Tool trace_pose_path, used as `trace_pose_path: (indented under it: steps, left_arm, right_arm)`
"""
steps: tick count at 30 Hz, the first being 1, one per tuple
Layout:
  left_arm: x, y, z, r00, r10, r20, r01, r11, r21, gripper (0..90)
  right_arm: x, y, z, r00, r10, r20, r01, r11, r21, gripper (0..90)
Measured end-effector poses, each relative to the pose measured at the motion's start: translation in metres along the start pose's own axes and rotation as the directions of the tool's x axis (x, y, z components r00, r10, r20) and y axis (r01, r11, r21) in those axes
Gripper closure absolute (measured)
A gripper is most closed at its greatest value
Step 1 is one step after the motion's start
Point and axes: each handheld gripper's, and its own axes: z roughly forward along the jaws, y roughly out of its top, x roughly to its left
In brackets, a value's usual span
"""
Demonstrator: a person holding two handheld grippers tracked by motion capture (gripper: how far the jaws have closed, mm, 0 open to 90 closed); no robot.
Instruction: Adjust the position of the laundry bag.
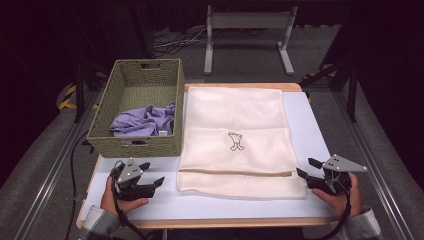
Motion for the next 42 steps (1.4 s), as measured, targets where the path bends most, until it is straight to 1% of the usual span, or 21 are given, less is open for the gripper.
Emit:
trace_pose_path:
  steps: [1, 2, 4, 6, 7, 8, 12, 13, 14, 17, 19, 22, 24, 26, 27, 31, 33, 35, 36, 38, 42]
  left_arm:
    - [-0.001, 0.001, 0.001, 0.9999, 0.011, 0.012, -0.011, 0.9999, 0.002, 32.6]
    - [-0.003, 0.001, 0.002, 0.9997, 0.012, 0.021, -0.012, 0.9999, 0.002, 34.8]
    - [-0.006, 0.004, 0.003, 0.9994, 0.029, 0.021, -0.029, 0.9996, 0.003, 37.7]
    - [-0.009, 0.006, 0.006, 0.9986, 0.037, 0.037, -0.037, 0.9993, 0.002, 41.6]
    - [-0.01, 0.007, 0.008, 0.9986, 0.03, 0.044, -0.03, 0.9995, 0.007, 42.1]
    - [-0.01, 0.009, 0.012, 0.9977, 0.036, 0.057, -0.037, 0.9992, 0.014, 42.2]
    - [-0.012, 0.016, 0.023, 0.9956, 0.026, 0.091, -0.028, 0.9994, 0.022, 50.8]
    - [-0.013, 0.017, 0.025, 0.9949, 0.028, 0.096, -0.031, 0.999, 0.031, 51.1]
    - [-0.014, 0.019, 0.027, 0.9944, 0.039, 0.099, -0.043, 0.9982, 0.041, 51.4]
    - [-0.018, 0.023, 0.032, 0.9917, 0.07, 0.108, -0.075, 0.9962, 0.044, 52.6]
    - [-0.021, 0.025, 0.035, 0.9906, 0.072, 0.116, -0.078, 0.996, 0.045, 53.6]
    - [-0.021, 0.026, 0.038, 0.9909, 0.082, 0.107, -0.088, 0.9947, 0.053, 53.5]
    - [-0.022, 0.029, 0.044, 0.9913, 0.073, 0.109, -0.08, 0.995, 0.06, 52.1]
    - [-0.022, 0.029, 0.046, 0.9917, 0.068, 0.109, -0.076, 0.9949, 0.066, 51.4]
    - [-0.023, 0.031, 0.05, 0.9927, 0.066, 0.102, -0.073, 0.9946, 0.074, 49.1]
    - [-0.025, 0.034, 0.056, 0.9928, 0.071, 0.096, -0.079, 0.9935, 0.082, 48.2]
    - [-0.025, 0.035, 0.06, 0.9927, 0.058, 0.106, -0.067, 0.9943, 0.083, 47.8]
    - [-0.026, 0.037, 0.064, 0.9927, 0.07, 0.098, -0.08, 0.992, 0.098, 46.5]
    - [-0.026, 0.038, 0.065, 0.9922, 0.074, 0.1, -0.084, 0.9914, 0.1, 46.1]
    - [-0.026, 0.039, 0.067, 0.9919, 0.086, 0.093, -0.095, 0.9904, 0.1, 47.1]
    - [-0.024, 0.039, 0.067, 0.9916, 0.083, 0.1, -0.093, 0.9902, 0.104, 49.7]
  right_arm:
    - [0.0, 0.0, 0.0, 1.0, 0.002, 0.003, -0.002, 1.0, 0.005, 50.1]
    - [0.001, -0.001, 0.0, 1.0, 0.0, -0.003, 0.0, 1.0, 0.009, 52.0]
    - [0.002, -0.001, 0.0, 0.9999, -0.001, -0.014, 0.001, 1.0, 0.01, 54.2]
    - [0.003, -0.001, 0.0, 0.9998, -0.005, -0.021, 0.005, 1.0, 0.013, 57.5]
    - [0.004, 0.0, 0.001, 0.9996, -0.014, -0.026, 0.014, 1.0, 0.014, 58.4]
    - [0.004, 0.0, 0.001, 0.9995, -0.018, -0.027, 0.019, 1.0, 0.016, 59.0]
    - [0.005, 0.0, 0.003, 0.9992, -0.024, -0.032, 0.025, 0.999, 0.025, 64.9]
    - [0.006, 0.0, 0.003, 0.9991, -0.028, -0.032, 0.029, 0.999, 0.026, 66.8]
    - [0.006, 0.0, 0.003, 0.999, -0.031, -0.032, 0.031, 0.999, 0.027, 67.8]
    - [0.006, 0.0, 0.003, 0.9989, -0.032, -0.035, 0.033, 0.999, 0.032, 70.7]
    - [0.006, 0.0, 0.004, 0.9989, -0.031, -0.035, 0.032, 0.999, 0.037, 71.3]
    - [0.006, 0.0, 0.005, 0.9987, -0.033, -0.038, 0.035, 0.999, 0.041, 71.4]
    - [0.006, 0.0, 0.007, 0.999, -0.031, -0.033, 0.033, 0.998, 0.05, 68.9]
    - [0.005, 0.0, 0.007, 0.9992, -0.027, -0.03, 0.029, 0.998, 0.052, 68.8]
    - [0.004, 0.001, 0.009, 0.9994, -0.005, -0.033, 0.007, 0.998, 0.059, 66.0]
    - [0.002, -0.001, 0.012, 0.9997, 0.009, -0.024, -0.007, 0.997, 0.079, 64.5]
    - [0.0, -0.002, 0.013, 0.9994, 0.021, -0.027, -0.018, 0.996, 0.082, 63.9]
    - [-0.004, -0.003, 0.014, 0.9979, 0.047, -0.044, -0.043, 0.996, 0.078, 64.2]
    - [-0.004, -0.002, 0.014, 0.9977, 0.054, -0.041, -0.051, 0.996, 0.078, 64.5]
    - [-0.005, -0.002, 0.015, 0.9978, 0.048, -0.045, -0.044, 0.996, 0.079, 66.6]
    - [-0.003, -0.002, 0.017, 0.9979, 0.039, -0.053, -0.034, 0.996, 0.085, 68.4]
